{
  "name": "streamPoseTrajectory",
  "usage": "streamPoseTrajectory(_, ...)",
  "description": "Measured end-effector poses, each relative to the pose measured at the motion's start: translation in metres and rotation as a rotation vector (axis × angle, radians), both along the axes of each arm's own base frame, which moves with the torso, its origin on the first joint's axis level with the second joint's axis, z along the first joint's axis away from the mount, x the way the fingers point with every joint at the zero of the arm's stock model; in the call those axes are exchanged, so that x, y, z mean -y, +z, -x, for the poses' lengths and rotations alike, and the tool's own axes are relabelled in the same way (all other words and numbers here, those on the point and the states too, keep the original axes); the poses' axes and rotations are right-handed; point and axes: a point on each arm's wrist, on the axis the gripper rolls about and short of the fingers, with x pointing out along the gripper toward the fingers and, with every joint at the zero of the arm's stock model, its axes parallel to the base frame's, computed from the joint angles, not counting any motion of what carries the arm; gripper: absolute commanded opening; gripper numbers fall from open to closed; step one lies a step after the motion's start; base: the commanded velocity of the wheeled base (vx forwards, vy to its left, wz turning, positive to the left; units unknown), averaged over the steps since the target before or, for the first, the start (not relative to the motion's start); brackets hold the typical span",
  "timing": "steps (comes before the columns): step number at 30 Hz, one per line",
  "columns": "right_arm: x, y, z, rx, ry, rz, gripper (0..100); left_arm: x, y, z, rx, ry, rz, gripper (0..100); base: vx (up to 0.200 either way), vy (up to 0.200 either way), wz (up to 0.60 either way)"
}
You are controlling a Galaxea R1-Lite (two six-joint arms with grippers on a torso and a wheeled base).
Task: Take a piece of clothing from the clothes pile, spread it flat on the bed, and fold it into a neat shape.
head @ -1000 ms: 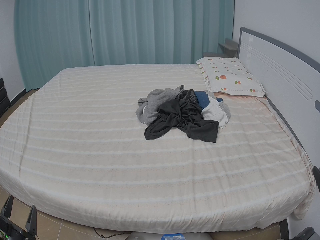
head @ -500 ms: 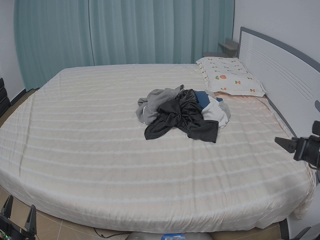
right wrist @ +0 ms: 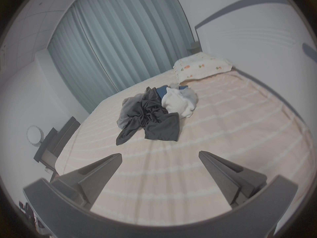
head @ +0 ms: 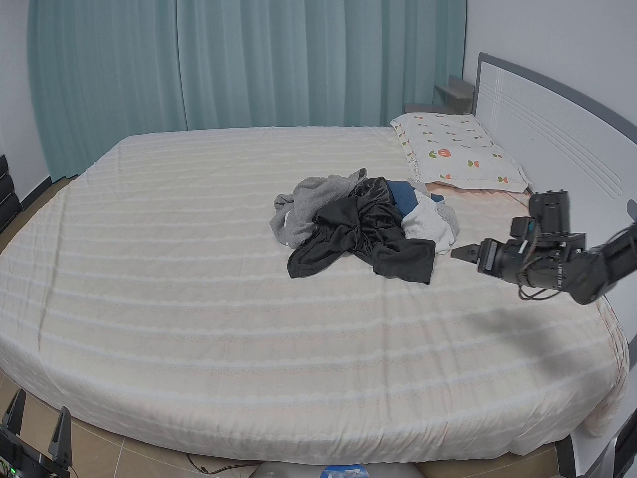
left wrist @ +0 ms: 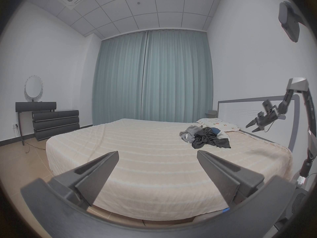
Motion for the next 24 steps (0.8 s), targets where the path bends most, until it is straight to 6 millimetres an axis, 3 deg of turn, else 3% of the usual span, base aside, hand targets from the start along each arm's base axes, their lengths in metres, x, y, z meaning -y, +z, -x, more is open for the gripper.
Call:
streamPoseTrajectory(7, -0.037, -0.056, -0.08, -0.057, -0.013, -0.083, 100, 0.0, 0.0, 0.0, 0.001, 0.004, 0.003, 100, 0.0, 0.0, 0.0)
streamPoseTrajectory(12, -0.056, -0.093, -0.12, -0.074, -0.048, -0.123, 100, 0.0, 0.0, 0.0, 0.0, 0.007, 0.004, 100, 0.0, 0.0, 0.0)
streamPoseTrajectory(18, -0.059, -0.124, -0.143, -0.1, -0.104, -0.122, 100, 0.0, 0.0, 0.0, 0.001, 0.007, 0.002, 100, 0.0, 0.0, 0.0)
streamPoseTrajectory(24, -0.048, -0.128, -0.158, -0.077, -0.154, -0.111, 100, 0.0, 0.0, 0.0, 0.001, 0.008, -0.001, 100, 0.0, 0.0, 0.0)
